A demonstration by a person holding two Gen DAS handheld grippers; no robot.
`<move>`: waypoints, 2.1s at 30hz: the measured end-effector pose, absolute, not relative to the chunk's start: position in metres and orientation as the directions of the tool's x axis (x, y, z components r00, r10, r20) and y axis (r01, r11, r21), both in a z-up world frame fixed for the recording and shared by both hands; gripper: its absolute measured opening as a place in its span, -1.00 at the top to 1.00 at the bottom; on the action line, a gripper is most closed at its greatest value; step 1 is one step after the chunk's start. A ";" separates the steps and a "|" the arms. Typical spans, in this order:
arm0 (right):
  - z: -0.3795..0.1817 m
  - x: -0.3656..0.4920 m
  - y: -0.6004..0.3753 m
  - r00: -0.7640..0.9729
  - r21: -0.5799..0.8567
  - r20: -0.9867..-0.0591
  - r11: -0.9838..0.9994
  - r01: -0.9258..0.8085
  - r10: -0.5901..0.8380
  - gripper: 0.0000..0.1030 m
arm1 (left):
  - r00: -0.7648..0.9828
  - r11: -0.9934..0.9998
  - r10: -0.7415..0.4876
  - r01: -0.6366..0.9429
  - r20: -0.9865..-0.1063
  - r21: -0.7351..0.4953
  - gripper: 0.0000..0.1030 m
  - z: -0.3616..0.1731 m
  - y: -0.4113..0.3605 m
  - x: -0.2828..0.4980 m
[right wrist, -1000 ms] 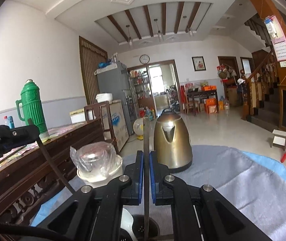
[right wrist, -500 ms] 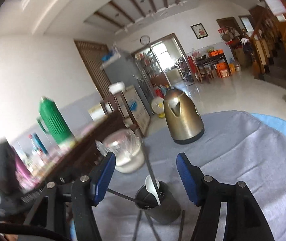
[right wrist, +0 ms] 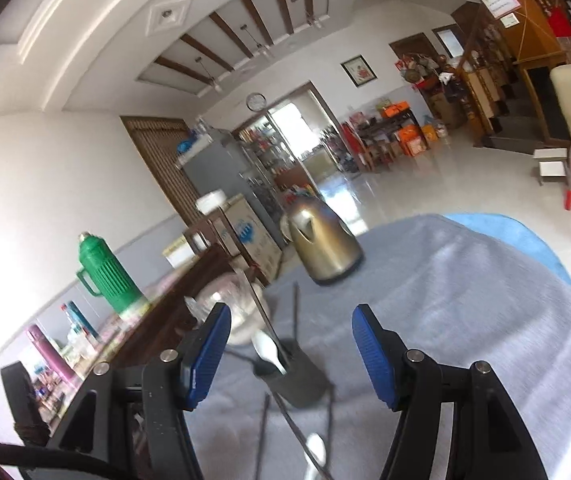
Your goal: Organize utensils
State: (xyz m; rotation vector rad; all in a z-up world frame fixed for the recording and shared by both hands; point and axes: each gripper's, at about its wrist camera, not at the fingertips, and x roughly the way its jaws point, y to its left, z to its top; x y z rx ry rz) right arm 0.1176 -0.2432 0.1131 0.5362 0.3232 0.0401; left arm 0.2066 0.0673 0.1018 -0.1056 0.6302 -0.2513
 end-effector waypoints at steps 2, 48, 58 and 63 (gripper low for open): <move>0.109 0.102 -0.249 0.944 0.500 -0.319 0.862 0.088 0.089 -0.29 | 0.768 0.969 -0.247 0.201 -0.590 -0.143 -0.31 0.098 0.060 0.193; 0.132 -0.013 -0.231 0.949 0.490 -0.253 0.871 -0.042 0.188 -0.22 | 0.980 0.981 0.004 0.035 -0.197 0.190 -0.81 0.242 0.144 0.019; 0.119 0.022 -0.212 0.927 0.466 -0.295 0.882 -0.072 0.232 -0.21 | 0.964 0.992 -0.023 0.056 -0.265 0.117 -0.81 0.234 0.153 0.045; 0.108 0.032 -0.216 0.915 0.481 -0.316 0.874 -0.075 0.252 -0.22 | 0.953 0.979 -0.052 0.108 -0.299 0.174 -0.81 0.225 0.123 0.060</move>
